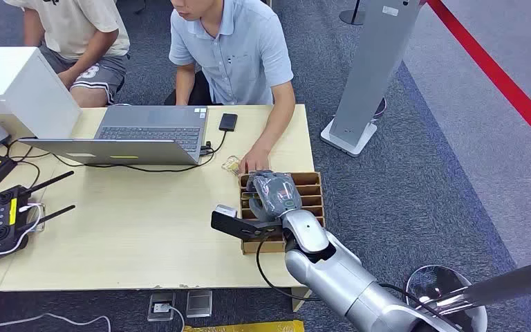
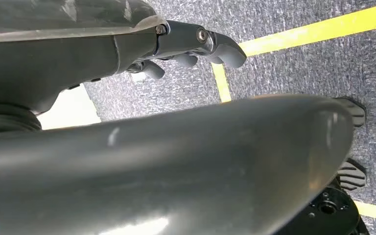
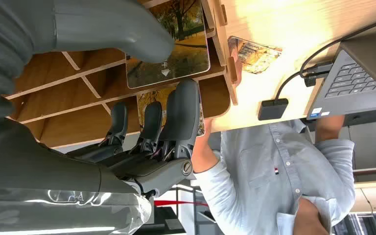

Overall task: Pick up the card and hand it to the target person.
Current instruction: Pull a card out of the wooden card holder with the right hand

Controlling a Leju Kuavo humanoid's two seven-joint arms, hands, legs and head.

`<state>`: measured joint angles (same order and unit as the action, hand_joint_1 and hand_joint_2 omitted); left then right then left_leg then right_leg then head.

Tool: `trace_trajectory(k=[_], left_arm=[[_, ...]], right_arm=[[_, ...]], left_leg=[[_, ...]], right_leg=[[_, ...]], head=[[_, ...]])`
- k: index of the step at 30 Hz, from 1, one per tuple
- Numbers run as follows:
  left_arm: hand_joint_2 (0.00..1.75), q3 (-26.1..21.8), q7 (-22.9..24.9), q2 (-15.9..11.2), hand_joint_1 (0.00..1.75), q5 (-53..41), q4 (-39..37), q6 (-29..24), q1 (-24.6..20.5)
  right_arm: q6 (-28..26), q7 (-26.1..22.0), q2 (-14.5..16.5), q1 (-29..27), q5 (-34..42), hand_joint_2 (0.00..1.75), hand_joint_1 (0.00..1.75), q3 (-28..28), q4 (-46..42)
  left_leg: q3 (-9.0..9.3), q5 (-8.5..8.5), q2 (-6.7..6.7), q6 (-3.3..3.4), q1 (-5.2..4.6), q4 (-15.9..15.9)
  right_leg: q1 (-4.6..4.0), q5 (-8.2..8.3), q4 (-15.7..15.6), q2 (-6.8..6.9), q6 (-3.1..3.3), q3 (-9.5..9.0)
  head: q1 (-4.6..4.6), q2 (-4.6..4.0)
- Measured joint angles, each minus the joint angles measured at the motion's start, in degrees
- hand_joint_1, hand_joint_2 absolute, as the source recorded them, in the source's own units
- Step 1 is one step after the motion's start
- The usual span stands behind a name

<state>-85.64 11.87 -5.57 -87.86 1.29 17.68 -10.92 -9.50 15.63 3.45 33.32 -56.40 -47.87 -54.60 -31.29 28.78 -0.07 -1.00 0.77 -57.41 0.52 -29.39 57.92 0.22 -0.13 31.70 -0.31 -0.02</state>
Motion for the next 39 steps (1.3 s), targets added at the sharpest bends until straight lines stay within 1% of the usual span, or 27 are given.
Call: trace_trajectory(k=[10, 17, 22, 24, 26, 31, 36, 39], left_arm=[[0.0, 0.0, 0.01, 0.0, 0.0, 0.43, 0.0, -0.01, 0.0], [0.0, 0.0, 0.21, 0.06, 0.0, 2.2, 0.0, -0.67, -0.01], [0.0, 0.0, 0.28, 0.08, 0.0, 2.49, 0.0, -0.89, 0.0], [0.0, 0.0, 0.28, 0.09, 0.0, 2.49, 0.0, -0.9, 0.0], [0.0, -0.01, 0.28, 0.09, 0.0, 2.49, 0.0, -0.92, 0.0], [0.0, -0.01, 0.31, 0.09, 0.0, 2.55, 0.0, -1.0, 0.0], [0.0, -0.02, 0.31, 0.09, 0.0, 2.63, 0.0, -1.1, 0.0], [0.0, -0.01, 0.31, 0.09, 0.0, 2.67, 0.0, -1.17, 0.0]], right_arm=[[1.28, -0.21, 0.02, -0.08, -0.6, 1.75, 0.99, -0.16, 0.0], [2.02, -1.67, 0.52, -0.21, -0.95, 1.75, 1.02, -0.85, 0.12], [1.51, -2.19, 0.99, -0.37, -0.63, 1.75, 1.14, -1.54, 0.65], [1.12, -2.42, 1.14, -0.36, -0.36, 1.75, 1.23, -1.71, 0.98], [0.79, -2.63, 1.29, -0.31, -0.08, 1.75, 1.35, -1.82, 1.35], [-0.1, -2.98, 1.51, -0.02, 0.1, 1.75, 1.5, -2.07, 2.22], [-1.02, -3.44, 1.52, 0.61, 0.47, 1.75, 1.54, -2.29, 3.03], [-1.5, -3.78, 1.53, 0.99, 0.96, 1.75, 1.54, -2.45, 3.48]], left_leg=[[0.01, 0.0, 0.0, 0.0, 0.0, 0.0], [0.01, 0.0, 0.0, 0.0, 0.0, 0.0], [0.0, 0.0, 0.0, 0.0, 0.0, 0.0], [-0.01, 0.0, 0.0, 0.0, 0.0, 0.0], [-0.01, 0.0, 0.0, 0.0, 0.0, 0.0], [0.0, 0.0, 0.0, 0.0, 0.0, 0.0], [0.0, 0.0, 0.0, 0.0, 0.0, 0.0], [0.0, 0.0, 0.0, 0.0, 0.0, 0.0]], right_leg=[[0.0, 0.0, 0.0, 0.0, 0.0, 0.0], [0.0, 0.0, 0.0, 0.0, 0.0, 0.0], [0.0, 0.0, 0.0, 0.0, 0.0, 0.0], [0.0, 0.0, 0.0, 0.0, 0.0, 0.0], [0.0, 0.0, 0.0, 0.0, 0.0, 0.0], [0.0, 0.0, 0.0, 0.0, 0.0, -0.01], [0.0, 0.0, 0.0, 0.0, 0.0, -0.01], [0.0, 0.0, 0.0, 0.0, 0.0, 0.0]], head=[[0.02, 0.0], [0.02, 0.0], [0.02, 0.0], [0.0, 0.0], [-0.02, 0.0], [0.01, 0.0], [0.01, 0.0], [0.01, 0.0]])
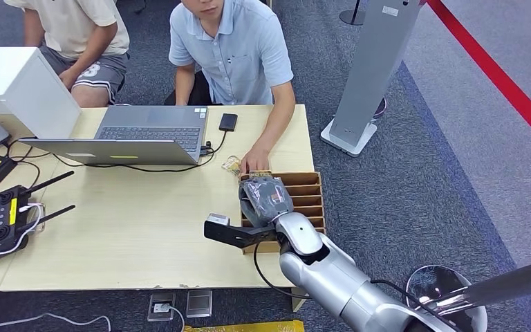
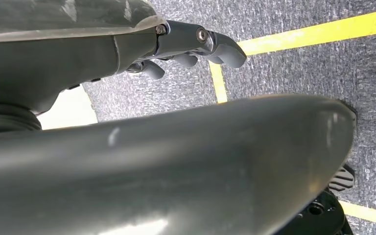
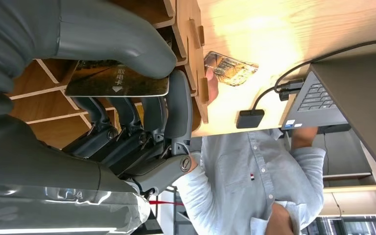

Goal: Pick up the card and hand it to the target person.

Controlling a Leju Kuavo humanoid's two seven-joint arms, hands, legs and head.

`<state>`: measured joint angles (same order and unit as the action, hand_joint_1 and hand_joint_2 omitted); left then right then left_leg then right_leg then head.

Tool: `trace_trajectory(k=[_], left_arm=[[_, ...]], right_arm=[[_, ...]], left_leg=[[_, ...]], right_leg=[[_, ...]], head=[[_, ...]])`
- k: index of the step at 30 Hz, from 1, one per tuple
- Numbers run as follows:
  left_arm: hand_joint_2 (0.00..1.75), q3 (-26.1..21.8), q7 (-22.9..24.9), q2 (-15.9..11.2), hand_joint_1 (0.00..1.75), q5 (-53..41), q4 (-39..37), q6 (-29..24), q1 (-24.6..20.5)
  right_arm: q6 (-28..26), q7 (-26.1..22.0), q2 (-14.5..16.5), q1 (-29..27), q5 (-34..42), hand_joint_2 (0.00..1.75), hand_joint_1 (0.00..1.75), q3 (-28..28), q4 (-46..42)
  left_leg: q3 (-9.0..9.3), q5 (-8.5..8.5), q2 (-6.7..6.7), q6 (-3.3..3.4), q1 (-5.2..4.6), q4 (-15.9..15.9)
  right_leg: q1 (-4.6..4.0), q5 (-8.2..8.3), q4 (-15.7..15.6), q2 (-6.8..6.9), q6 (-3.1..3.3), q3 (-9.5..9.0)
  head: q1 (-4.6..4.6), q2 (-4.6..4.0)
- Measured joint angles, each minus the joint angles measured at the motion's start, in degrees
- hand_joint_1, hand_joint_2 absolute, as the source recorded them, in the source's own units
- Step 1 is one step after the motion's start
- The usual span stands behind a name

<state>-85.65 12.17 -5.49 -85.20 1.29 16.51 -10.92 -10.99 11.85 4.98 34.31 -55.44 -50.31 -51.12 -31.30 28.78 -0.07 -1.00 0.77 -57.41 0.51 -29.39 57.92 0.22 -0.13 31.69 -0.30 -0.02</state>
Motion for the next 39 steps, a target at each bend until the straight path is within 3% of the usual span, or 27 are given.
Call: trace_trajectory(k=[11, 21, 28, 33, 39], left_arm=[[0.0, 0.01, -0.05, 0.01, 0.0, -0.45, 0.0, 0.46, 0.03], [0.0, 0.0, -0.46, 0.0, 0.0, -2.72, 0.01, 1.7, 0.17], [0.0, 0.01, -0.34, 0.0, 0.0, -3.14, 0.0, 1.53, 0.16], [0.0, 0.01, -0.05, 0.0, 0.0, -3.06, -0.01, 0.79, 0.11], [0.0, 0.0, 0.36, 0.0, 0.0, -3.53, -0.03, 0.69, -0.02]], right_arm=[[-0.99, 0.04, -0.34, 0.72, 1.7, 1.75, 1.56, 0.31, -1.3], [0.35, -0.43, -2.91, 1.72, 2.76, 1.75, 1.62, 3.35, -13.08], [3.5, -1.48, -4.4, 5.43, 2.82, 1.75, 1.72, 4.73, -20.53], [2.52, -4.33, -3.56, 9.15, 2.8, 1.75, 1.74, 4.67, -20.41], [0.07, -6.63, -0.44, 13.89, 2.04, 1.75, 1.73, 3.95, -14.61]], left_leg=[[0.0, 0.0, 0.01, 0.0, 0.0, 0.0], [0.01, 0.0, 0.01, 0.0, 0.0, 0.0], [0.0, 0.0, 0.01, 0.0, 0.0, 0.0], [-0.01, 0.0, 0.01, -0.01, 0.0, 0.0], [-0.03, -0.01, 0.0, -0.01, 0.0, 0.0]], right_leg=[[0.0, 0.0, 0.0, -0.01, 0.0, 0.01], [0.0, 0.0, 0.0, -0.01, 0.0, 0.01], [0.0, 0.0, 0.0, -0.01, 0.0, 0.01], [0.0, 0.0, 0.02, -0.01, 0.0, 0.0], [0.0, 0.0, 0.03, 0.0, 0.0, 0.01]], head=[[0.0, 0.0], [0.0, 0.0], [-0.01, 0.0], [0.01, 0.0], [0.0, 0.0]])
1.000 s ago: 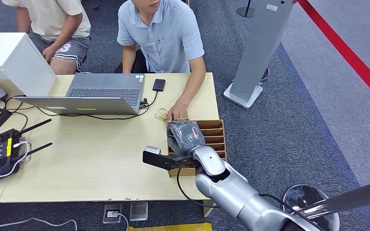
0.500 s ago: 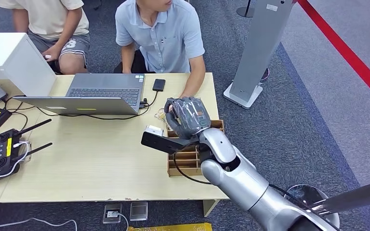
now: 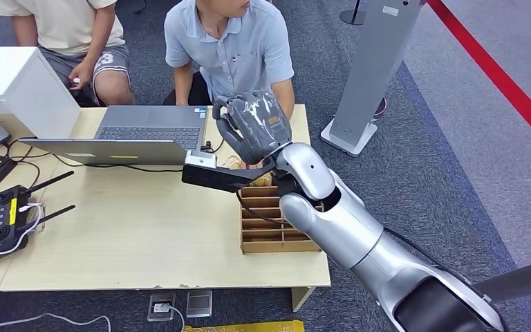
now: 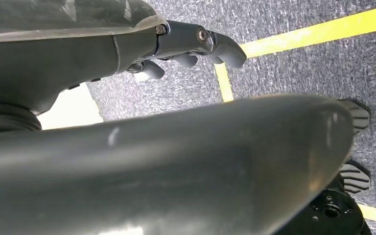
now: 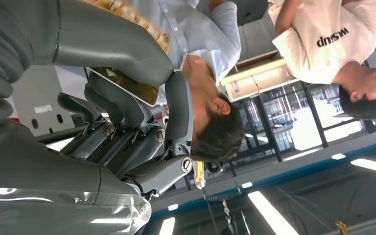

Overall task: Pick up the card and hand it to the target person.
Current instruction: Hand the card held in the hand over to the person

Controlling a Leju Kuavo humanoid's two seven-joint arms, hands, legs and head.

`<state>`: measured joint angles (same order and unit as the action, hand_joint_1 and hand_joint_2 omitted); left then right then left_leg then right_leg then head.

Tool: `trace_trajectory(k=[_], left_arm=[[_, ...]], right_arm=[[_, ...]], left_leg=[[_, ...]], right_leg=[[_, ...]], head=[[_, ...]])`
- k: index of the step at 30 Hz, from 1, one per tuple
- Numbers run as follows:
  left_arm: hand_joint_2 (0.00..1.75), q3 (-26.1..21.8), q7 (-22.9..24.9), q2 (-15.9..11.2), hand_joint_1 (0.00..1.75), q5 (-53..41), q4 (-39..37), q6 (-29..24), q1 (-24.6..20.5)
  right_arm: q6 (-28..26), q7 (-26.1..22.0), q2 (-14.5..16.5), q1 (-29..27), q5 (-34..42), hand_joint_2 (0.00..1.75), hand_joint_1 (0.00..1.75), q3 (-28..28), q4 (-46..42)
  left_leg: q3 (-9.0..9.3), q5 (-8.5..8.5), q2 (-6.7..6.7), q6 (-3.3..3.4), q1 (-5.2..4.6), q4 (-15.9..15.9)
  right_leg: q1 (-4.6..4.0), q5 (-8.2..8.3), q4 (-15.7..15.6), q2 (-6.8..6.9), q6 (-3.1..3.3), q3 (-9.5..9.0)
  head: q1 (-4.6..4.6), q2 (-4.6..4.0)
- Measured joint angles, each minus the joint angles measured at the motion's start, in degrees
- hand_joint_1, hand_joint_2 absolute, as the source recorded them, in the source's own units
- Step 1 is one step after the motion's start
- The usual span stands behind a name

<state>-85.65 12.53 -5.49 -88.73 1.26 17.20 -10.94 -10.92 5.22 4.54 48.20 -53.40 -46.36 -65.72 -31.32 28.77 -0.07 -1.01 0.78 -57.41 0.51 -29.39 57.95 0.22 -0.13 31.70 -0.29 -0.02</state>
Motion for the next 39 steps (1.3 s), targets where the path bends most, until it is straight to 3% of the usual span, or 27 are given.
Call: trace_trajectory(k=[17, 30, 31, 35, 36, 39], left_arm=[[0.0, 0.05, 0.24, -0.09, 0.0, -0.64, -0.02, 1.33, -0.05], [0.0, 0.03, 1.52, 0.0, 0.0, -0.42, -0.1, -0.22, -0.11], [0.0, 0.03, 1.6, 0.01, 0.0, -0.31, -0.11, -0.36, -0.11], [0.0, 0.03, 1.86, 0.08, 0.0, 0.46, -0.13, -0.88, -0.12], [0.0, 0.03, 1.96, 0.1, 0.0, 0.79, -0.13, -1.07, -0.12], [0.0, 0.03, 2.26, 0.23, 0.0, 1.82, -0.15, -1.67, -0.13]], right_arm=[[-3.78, -1.13, 7.39, 9.56, -1.92, 1.75, 1.75, -0.61, 21.99], [-5.66, -2.33, 11.47, 11.85, -4.61, 1.75, 1.71, -1.39, 31.63], [-5.84, -2.51, 11.74, 11.87, -4.77, 1.75, 1.61, -1.48, 32.08], [-6.45, -3.46, 12.69, 11.93, -4.65, 1.75, 0.08, -1.69, 33.63], [-6.5, -3.79, 12.91, 11.93, -4.27, 1.75, 0.0, -1.72, 33.93], [-6.32, -4.98, 13.5, 11.93, -2.37, 1.75, 0.0, -1.71, 34.66]], left_leg=[[-0.01, 0.0, -0.01, 0.0, 0.0, 0.0], [-0.01, 0.0, 0.0, 0.0, 0.0, 0.0], [-0.01, 0.0, 0.0, 0.0, 0.0, 0.0], [-0.01, 0.0, 0.0, 0.0, 0.0, 0.0], [-0.01, 0.0, 0.0, 0.0, 0.0, 0.0], [-0.01, 0.0, 0.0, 0.0, 0.0, 0.0]], right_leg=[[0.0, 0.0, 0.0, 0.0, 0.0, 0.02], [0.0, 0.0, 0.0, 0.0, 0.0, 0.03], [0.0, 0.0, 0.0, 0.0, 0.0, 0.03], [0.0, 0.0, 0.0, 0.0, 0.0, 0.03], [0.0, 0.0, 0.0, 0.0, 0.0, 0.03], [0.0, 0.0, 0.0, 0.0, 0.0, 0.04]], head=[[0.0, 0.0], [0.01, 0.0], [0.0, 0.0], [-0.03, 0.0], [-0.03, 0.0], [-0.01, 0.0]])
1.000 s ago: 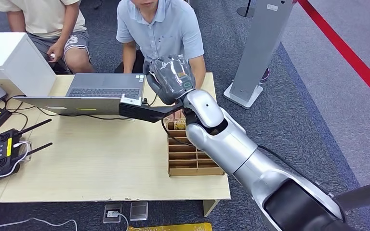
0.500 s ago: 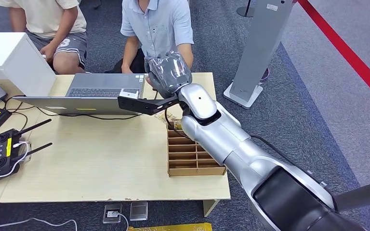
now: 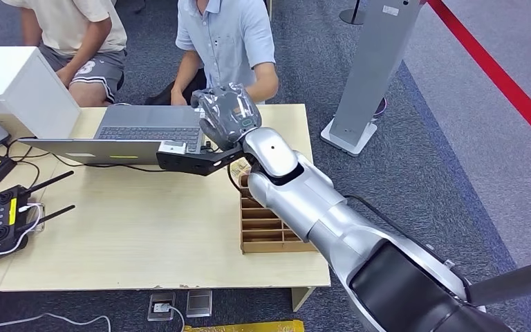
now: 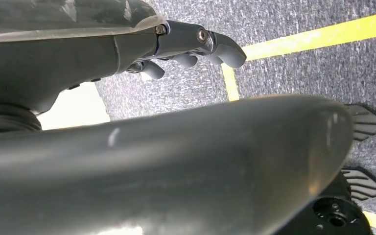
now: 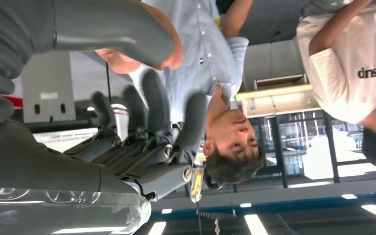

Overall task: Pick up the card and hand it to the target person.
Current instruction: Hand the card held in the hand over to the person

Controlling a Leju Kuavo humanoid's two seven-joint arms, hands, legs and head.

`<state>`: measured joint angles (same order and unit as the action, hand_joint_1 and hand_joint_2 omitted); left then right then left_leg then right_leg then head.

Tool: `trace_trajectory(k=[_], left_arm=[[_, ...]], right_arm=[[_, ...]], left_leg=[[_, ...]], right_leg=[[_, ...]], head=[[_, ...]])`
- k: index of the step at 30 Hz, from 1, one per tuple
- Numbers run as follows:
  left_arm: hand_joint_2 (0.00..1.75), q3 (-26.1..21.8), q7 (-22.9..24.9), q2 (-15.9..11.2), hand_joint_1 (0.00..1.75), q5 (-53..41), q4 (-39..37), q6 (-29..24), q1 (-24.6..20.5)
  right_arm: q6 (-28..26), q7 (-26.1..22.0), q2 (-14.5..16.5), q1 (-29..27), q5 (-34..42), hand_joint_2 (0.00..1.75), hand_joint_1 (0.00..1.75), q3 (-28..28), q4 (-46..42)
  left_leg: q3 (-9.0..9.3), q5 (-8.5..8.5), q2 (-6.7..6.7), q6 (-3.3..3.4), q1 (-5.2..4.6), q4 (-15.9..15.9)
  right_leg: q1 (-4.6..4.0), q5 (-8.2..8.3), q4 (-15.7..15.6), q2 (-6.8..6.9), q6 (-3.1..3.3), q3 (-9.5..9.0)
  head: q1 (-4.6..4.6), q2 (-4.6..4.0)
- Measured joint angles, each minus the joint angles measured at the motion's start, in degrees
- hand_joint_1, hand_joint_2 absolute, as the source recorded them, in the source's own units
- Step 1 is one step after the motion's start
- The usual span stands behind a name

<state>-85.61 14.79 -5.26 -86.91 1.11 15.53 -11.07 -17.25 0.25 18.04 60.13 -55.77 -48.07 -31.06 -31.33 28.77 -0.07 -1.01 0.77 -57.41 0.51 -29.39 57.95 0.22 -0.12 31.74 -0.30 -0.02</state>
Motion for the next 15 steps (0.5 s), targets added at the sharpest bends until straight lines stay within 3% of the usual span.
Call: trace_trajectory(k=[9, 15], left_arm=[[0.0, -0.05, 0.23, 0.38, 0.0, 2.63, -0.22, -0.79, 0.0], [0.0, -0.06, 0.23, 0.51, 0.0, 4.64, -0.31, -1.08, 0.03]], right_arm=[[1.74, -3.51, 0.56, -0.41, 10.6, 1.75, 0.0, 1.13, -0.46], [5.12, 0.71, -2.07, -3.96, 18.36, 1.75, 0.0, 1.96, -8.94]], left_leg=[[0.01, 0.0, 0.0, 0.0, 0.0, 0.0], [0.02, 0.0, 0.01, 0.0, 0.0, 0.0]], right_leg=[[0.0, 0.0, 0.0, 0.0, 0.0, 0.0], [0.0, 0.0, -0.02, -0.01, 0.0, 0.03]], head=[[-0.01, 0.0], [0.01, 0.0]])
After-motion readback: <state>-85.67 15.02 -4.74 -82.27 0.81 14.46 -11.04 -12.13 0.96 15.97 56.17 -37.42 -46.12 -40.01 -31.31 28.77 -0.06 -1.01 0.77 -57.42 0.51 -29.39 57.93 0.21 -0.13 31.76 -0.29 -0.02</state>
